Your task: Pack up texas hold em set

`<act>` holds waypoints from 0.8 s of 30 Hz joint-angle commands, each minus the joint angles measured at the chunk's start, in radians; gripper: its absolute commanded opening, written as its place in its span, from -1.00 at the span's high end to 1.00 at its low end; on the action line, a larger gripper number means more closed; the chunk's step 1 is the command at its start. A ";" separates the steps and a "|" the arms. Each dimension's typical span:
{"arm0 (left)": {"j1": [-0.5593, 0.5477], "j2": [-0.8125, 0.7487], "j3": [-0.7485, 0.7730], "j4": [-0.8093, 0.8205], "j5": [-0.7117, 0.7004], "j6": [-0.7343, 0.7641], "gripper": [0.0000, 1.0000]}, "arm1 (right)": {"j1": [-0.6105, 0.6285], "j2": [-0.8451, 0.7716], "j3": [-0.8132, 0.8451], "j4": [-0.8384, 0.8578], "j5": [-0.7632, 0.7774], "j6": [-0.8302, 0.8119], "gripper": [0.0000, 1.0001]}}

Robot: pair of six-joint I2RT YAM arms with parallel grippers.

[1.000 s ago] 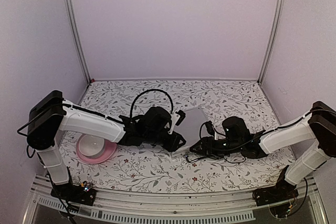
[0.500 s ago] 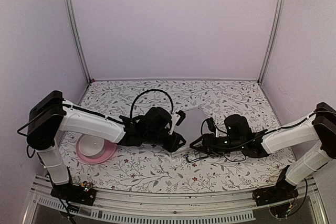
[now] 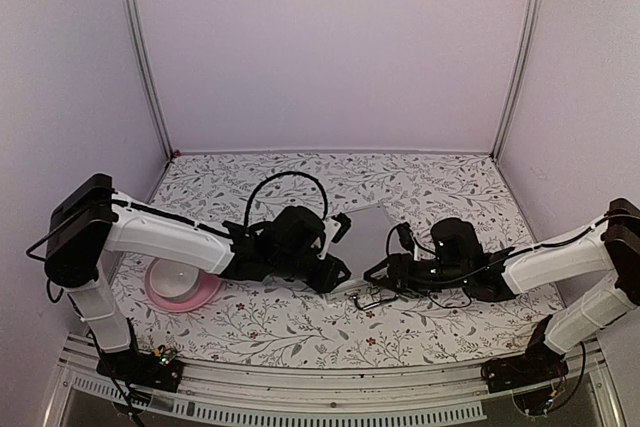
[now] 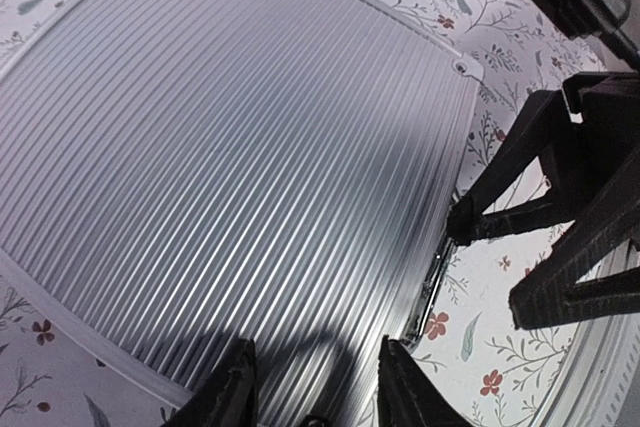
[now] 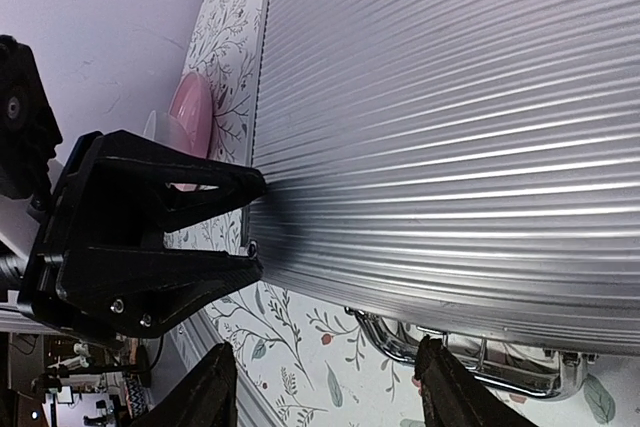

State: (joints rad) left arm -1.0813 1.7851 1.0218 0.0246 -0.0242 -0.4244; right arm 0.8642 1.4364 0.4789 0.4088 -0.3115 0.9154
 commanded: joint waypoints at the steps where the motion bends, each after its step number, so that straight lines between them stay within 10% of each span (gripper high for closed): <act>1: -0.020 -0.019 -0.035 -0.108 -0.008 -0.017 0.15 | 0.004 -0.041 -0.045 -0.059 0.039 -0.026 -0.24; 24: -0.060 0.022 -0.002 -0.140 0.008 0.000 0.17 | 0.004 0.108 0.035 -0.108 0.066 -0.136 -0.23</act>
State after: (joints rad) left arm -1.1229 1.7676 1.0252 -0.0250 -0.0235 -0.4194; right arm 0.8642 1.5173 0.4839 0.3195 -0.2630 0.8165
